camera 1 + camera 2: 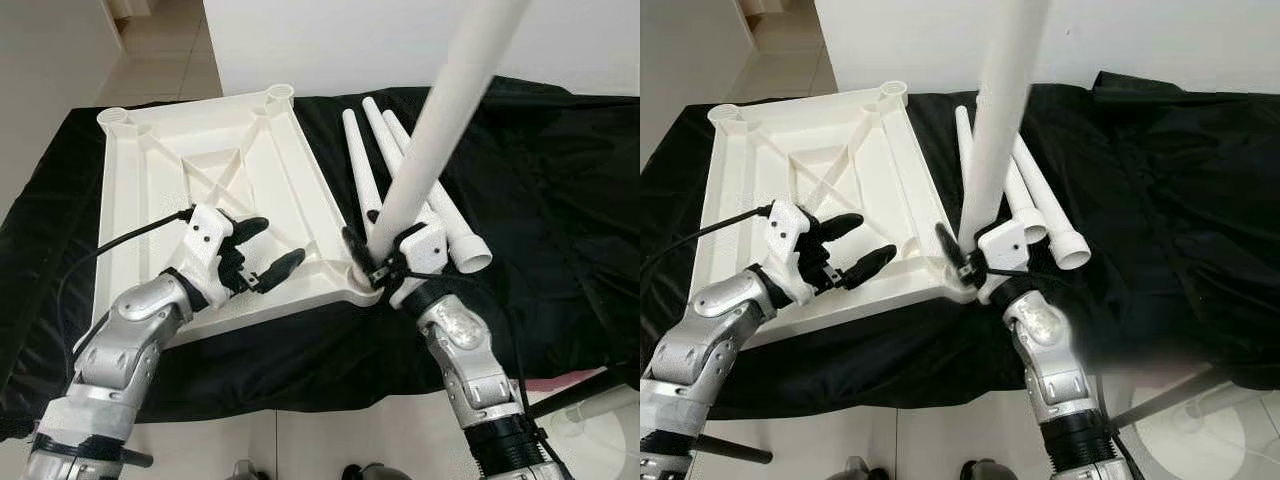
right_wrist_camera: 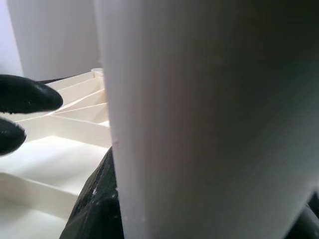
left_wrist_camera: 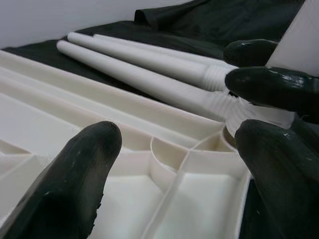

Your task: Building children table

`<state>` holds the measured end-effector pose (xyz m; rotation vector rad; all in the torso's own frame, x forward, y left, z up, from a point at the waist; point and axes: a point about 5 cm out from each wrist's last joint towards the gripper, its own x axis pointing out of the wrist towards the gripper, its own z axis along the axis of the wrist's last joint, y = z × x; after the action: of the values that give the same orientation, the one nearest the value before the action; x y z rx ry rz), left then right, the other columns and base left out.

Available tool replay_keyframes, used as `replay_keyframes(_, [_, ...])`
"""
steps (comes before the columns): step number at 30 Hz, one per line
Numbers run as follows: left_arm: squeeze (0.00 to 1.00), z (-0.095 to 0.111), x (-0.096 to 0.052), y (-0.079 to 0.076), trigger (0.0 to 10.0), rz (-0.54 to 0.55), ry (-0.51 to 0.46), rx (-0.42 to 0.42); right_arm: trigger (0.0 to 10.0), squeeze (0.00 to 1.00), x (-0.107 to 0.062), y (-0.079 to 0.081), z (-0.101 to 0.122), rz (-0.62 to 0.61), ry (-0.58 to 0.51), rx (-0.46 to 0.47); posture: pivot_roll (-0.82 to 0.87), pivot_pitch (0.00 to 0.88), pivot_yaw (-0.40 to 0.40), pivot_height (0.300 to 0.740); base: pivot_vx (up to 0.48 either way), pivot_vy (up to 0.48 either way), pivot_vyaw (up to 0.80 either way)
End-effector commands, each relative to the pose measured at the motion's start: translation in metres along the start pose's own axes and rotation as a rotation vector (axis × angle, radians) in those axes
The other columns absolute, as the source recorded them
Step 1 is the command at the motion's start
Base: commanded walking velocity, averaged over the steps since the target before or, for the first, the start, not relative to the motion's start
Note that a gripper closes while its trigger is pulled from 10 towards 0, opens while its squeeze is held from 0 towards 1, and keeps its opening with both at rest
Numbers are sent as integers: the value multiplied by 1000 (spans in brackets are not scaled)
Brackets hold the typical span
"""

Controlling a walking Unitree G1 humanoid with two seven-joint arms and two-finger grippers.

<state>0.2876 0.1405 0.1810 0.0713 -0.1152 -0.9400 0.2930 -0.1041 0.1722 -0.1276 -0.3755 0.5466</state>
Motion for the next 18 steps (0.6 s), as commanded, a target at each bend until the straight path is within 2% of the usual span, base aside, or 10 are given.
replay_keyframes(1, [0, -3, -4, -8, 10000, -92, 22, -12, 10000, 0, -2, 5, -3, 23, 1, 0, -38, 113, 2, 740, 0, 0, 0])
replay_keyframes(2, [0, -3, -4, -8, 10000, -92, 22, -12, 10000, 0, -2, 5, -3, 23, 1, 0, -38, 113, 2, 740, 0, 0, 0])
replay_keyframes(4, [0, -5, -7, -21, 10000, -182, 35, 2, 10000, 0, -3, 7, -9, 23, 20, 20, -41, 118, 3, 740, 0, 0, 0])
replay_keyframes(11, [0, -8, -6, -28, 10000, -220, 58, 26, 10000, 0, -3, 8, -11, 33, 27, 5, -46, 121, 9, 740, 0, 0, 0])
replay_keyframes(16, [0, -10, 0, -34, 10000, -207, 46, 3, 10000, 0, -4, 7, -13, 45, 28, -3, -48, 119, 15, 740, 0, 0, 0])
replay_keyframes(18, [0, -13, 2, -42, 10000, -225, 40, -9, 10000, 0, -4, 5, -12, 50, 26, -11, -50, 120, 18, 740, 0, 0, 0])
